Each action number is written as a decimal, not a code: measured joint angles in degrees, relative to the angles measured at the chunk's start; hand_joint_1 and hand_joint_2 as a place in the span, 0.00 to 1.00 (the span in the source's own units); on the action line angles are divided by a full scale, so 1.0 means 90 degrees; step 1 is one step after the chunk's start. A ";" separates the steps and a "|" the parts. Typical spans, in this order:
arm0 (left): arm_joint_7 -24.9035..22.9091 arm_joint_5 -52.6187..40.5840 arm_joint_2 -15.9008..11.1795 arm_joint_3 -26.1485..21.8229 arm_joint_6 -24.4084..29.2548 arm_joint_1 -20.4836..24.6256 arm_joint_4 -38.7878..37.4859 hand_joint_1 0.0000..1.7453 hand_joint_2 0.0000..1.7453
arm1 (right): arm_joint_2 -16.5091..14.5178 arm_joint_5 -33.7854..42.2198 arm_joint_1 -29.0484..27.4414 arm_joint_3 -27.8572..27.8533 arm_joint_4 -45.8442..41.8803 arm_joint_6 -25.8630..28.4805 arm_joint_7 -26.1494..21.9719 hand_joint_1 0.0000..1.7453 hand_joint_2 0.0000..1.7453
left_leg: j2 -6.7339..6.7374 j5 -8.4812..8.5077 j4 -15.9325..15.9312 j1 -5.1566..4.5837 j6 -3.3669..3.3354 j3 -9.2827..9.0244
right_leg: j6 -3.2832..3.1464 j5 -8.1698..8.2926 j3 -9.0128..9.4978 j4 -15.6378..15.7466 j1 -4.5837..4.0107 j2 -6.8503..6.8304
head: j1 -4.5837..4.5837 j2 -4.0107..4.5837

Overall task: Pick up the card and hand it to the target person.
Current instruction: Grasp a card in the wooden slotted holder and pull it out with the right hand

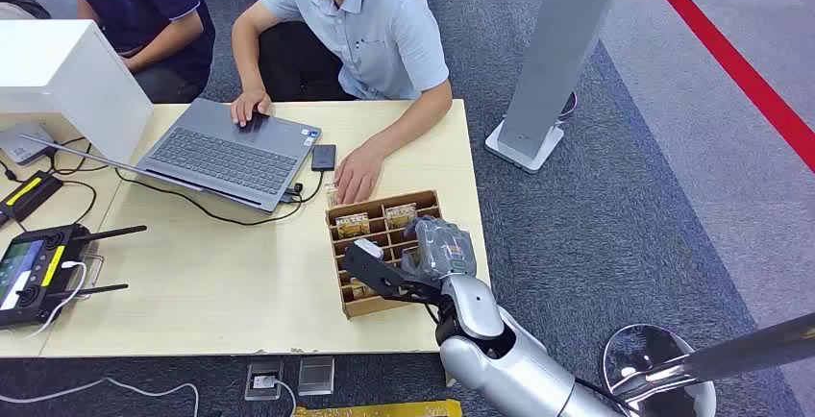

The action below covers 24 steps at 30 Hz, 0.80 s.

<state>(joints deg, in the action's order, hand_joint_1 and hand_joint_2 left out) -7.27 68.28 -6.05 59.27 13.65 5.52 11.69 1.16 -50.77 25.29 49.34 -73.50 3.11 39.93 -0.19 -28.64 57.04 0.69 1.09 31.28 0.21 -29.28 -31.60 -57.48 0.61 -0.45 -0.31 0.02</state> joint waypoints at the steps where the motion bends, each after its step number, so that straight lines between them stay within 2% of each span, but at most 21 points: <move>1: -0.0004 0.0000 0.0000 0.0000 -0.0001 0.0000 0.0000 0.00 0.00 | 0.0000 -0.0011 -0.0007 0.0000 0.0000 -0.0008 0.0000 0.50 1.00 | 0.0000 0.0000 0.0000 0.0000 0.0000 0.0000 | 0.0000 0.0000 0.0000 0.0000 0.0000 0.0000 | 0.0000 0.0000; 12: -0.0033 -0.0007 0.0000 0.0021 -0.0032 0.0001 0.0000 0.00 0.00 | 0.0000 -0.0066 -0.0067 -0.0020 -0.0011 -0.0098 0.0002 0.52 1.00 | 0.0000 0.0000 0.0000 0.0000 0.0000 0.0000 | 0.0000 0.0000 0.0000 0.0000 0.0000 0.0000 | -0.0001 0.0000; 18: -0.0033 -0.0007 0.0000 0.0071 -0.0033 0.0001 0.0000 0.00 0.00 | 0.0000 -0.0066 -0.0073 -0.0021 -0.0017 -0.0098 0.0002 0.73 1.00 | 0.0000 0.0000 0.0000 0.0000 0.0000 0.0000 | 0.0000 0.0000 0.0000 0.0000 0.0000 0.0000 | 0.0000 0.0000; 24: -0.0040 -0.0007 0.0000 0.0098 -0.0035 0.0000 0.0000 0.00 0.00 | 0.0000 -0.0061 -0.0076 -0.0021 -0.0044 -0.0078 0.0002 0.81 1.00 | 0.0000 0.0000 0.0000 0.0000 0.0000 0.0000 | 0.0000 0.0000 0.0000 0.0000 0.0000 0.0000 | -0.0002 0.0000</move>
<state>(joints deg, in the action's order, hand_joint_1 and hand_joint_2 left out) -7.63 68.22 -6.05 60.15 13.33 5.53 11.69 1.16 -51.32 24.60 49.16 -73.90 2.41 39.95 -0.19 -28.64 57.04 0.69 1.09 31.28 0.21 -29.29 -31.61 -57.48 0.61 -0.45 -0.32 0.02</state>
